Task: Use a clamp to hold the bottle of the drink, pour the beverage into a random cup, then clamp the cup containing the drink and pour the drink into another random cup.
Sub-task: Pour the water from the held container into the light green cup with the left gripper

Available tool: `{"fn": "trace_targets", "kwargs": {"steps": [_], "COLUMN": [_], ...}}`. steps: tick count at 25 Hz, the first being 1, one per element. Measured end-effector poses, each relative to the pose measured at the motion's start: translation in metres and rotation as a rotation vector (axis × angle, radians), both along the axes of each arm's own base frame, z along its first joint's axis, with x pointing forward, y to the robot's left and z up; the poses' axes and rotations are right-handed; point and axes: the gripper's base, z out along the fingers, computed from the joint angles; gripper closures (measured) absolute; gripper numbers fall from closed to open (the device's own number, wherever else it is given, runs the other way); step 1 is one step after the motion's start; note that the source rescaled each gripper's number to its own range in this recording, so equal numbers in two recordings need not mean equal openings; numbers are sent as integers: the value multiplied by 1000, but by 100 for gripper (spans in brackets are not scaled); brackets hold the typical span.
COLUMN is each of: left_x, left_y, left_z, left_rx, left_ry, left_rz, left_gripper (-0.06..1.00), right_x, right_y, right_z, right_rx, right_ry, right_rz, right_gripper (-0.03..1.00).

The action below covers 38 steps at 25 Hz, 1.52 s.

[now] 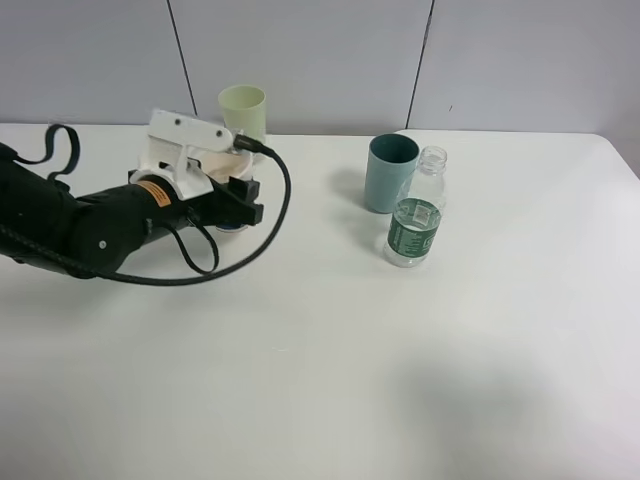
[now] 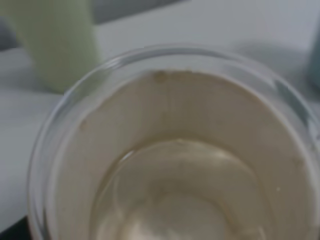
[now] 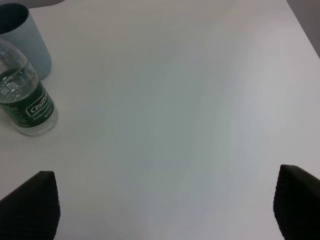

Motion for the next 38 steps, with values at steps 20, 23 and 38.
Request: {"fn": "trace_targets", "kwargs": {"steps": [20, 23, 38], "left_x": [92, 100, 136], "left_y": [73, 72, 74], "left_z": [70, 82, 66], "left_rx": [197, 195, 357], "left_ry": [-81, -106, -17], "left_rz": [267, 261, 285], "left_gripper": [89, 89, 89], "right_x": [0, 0, 0], "right_y": [0, 0, 0], "right_z": [0, 0, 0], "right_rx": [0, 0, 0], "right_ry": [0, 0, 0], "right_rz": [0, 0, 0], "right_gripper": [30, 30, 30]}}
